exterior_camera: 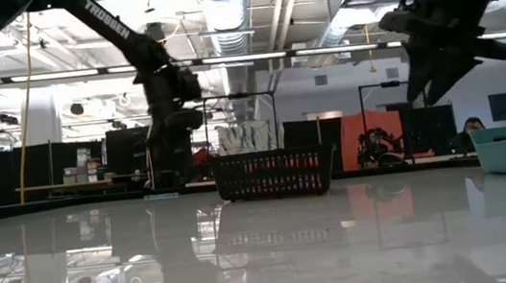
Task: Sort crayons
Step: Put the light blue green crayon into the green bin
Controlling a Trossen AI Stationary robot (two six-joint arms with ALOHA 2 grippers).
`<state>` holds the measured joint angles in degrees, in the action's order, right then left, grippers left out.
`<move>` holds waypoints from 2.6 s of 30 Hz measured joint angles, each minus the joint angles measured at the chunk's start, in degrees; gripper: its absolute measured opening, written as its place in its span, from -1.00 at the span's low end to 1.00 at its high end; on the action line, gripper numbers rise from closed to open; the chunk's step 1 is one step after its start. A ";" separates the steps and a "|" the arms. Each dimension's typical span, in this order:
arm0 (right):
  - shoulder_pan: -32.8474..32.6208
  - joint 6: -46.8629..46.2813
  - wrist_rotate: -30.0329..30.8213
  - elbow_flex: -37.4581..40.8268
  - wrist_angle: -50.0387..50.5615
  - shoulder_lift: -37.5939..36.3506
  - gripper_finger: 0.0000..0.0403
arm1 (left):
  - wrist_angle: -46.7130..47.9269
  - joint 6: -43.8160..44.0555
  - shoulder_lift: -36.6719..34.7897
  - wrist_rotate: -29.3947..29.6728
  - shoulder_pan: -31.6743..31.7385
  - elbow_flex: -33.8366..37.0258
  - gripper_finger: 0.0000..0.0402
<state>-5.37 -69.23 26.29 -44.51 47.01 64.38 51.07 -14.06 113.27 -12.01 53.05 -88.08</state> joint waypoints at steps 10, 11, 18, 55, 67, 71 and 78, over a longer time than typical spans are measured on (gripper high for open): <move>6.28 19.88 -2.81 0.00 -29.95 1.12 -0.28 | -4.44 6.89 -6.75 0.35 1.59 9.90 -0.41; 7.47 21.15 -3.65 -0.01 -32.58 1.55 -0.28 | -5.86 7.71 -8.07 1.32 1.92 11.47 -0.41; 14.97 26.65 -13.96 -0.02 -45.95 7.03 -0.28 | -18.09 17.83 -18.39 2.54 4.85 25.73 -0.25; 28.39 40.79 -38.31 -51.38 -39.72 51.22 -0.28 | -46.42 27.54 -15.65 2.86 12.70 37.76 0.14; 30.93 38.03 -42.69 -57.15 -39.95 56.89 -0.28 | -47.75 26.36 -12.21 4.81 11.70 37.56 0.14; 31.04 39.28 -42.75 -57.59 -40.05 56.85 -0.28 | -49.36 27.14 -11.23 6.62 10.39 37.63 0.14; 31.66 39.28 -42.87 -57.59 -39.45 56.85 -0.28 | -51.23 28.60 -11.10 7.50 9.16 37.80 0.14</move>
<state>26.30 -29.95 -16.58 -102.10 7.55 121.23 -0.17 14.54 102.17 -4.51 62.21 -50.28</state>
